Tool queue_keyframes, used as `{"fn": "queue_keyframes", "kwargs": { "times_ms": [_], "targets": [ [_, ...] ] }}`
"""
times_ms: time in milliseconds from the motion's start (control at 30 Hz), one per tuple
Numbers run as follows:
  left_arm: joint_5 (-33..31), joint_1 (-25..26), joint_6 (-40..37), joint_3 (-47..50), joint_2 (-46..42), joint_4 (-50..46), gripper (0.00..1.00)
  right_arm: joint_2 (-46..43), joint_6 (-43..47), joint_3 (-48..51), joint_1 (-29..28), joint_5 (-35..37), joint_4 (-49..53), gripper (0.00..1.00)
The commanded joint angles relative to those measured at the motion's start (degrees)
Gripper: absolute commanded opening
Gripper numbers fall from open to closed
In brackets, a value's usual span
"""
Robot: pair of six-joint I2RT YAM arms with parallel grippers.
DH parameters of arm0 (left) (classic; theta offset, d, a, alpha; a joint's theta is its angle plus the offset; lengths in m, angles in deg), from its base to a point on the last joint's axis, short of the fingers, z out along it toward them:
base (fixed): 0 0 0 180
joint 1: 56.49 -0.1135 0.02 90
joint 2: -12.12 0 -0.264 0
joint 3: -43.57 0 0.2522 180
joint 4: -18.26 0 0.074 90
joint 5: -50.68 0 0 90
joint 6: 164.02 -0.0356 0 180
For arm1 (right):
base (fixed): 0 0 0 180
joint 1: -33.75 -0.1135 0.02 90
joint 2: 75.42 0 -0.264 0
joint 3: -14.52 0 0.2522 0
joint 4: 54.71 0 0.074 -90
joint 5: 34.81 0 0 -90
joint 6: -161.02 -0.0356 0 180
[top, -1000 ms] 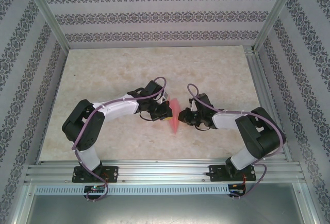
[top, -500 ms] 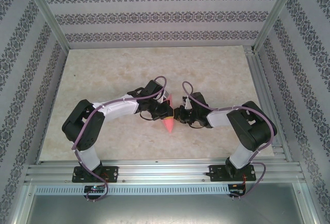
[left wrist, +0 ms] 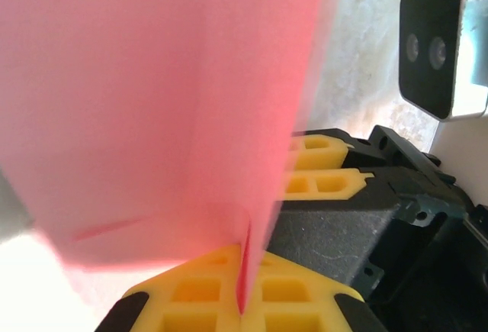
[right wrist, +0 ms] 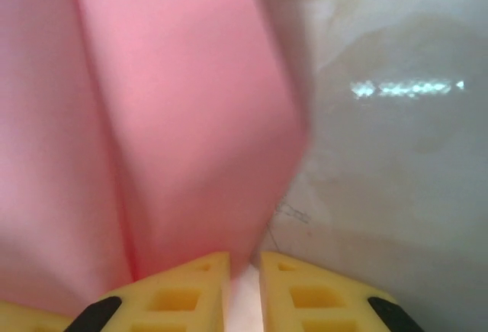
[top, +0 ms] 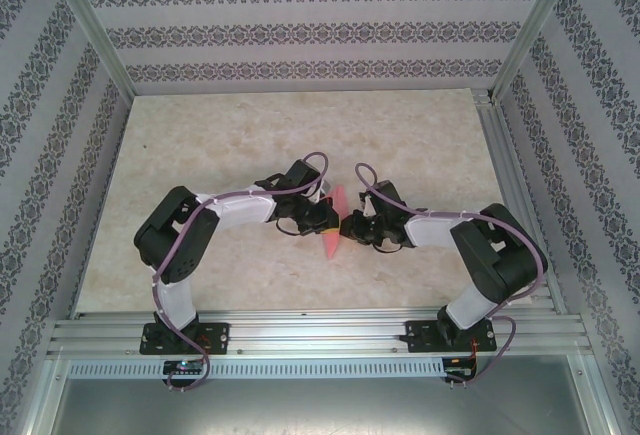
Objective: Fold a paper plane with a square sheet of paper (pick it up from the middle)
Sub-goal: Fold the wing for the fifth time at the center of the table.
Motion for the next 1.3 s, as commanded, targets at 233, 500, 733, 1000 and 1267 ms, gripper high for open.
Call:
{"fn": "queue_keyframes", "kwargs": {
  "times_ms": [233,500,733,1000,1267],
  "targets": [
    [2.9,0.5,1.6,0.0,2.2,6.3,0.0,-1.9,2.7,-0.9,2.4,2.3,5.0,0.18],
    [4.0,0.9,3.5,1.8,-2.7,8.7,0.0,0.4,1.0,-1.9,2.3,-0.4,1.1,0.16],
    [3.7,0.9,2.8,1.9,-5.4,7.2,0.0,2.0,-0.7,-1.8,2.5,-6.0,-4.9,0.18],
    [2.6,1.3,2.6,1.5,-2.5,5.6,0.0,2.5,0.3,-2.1,2.5,-7.0,-4.0,0.19],
    [4.1,2.5,4.5,2.2,0.1,10.7,0.0,0.3,2.7,-1.1,3.2,-3.7,2.1,0.18]
  ]
}}
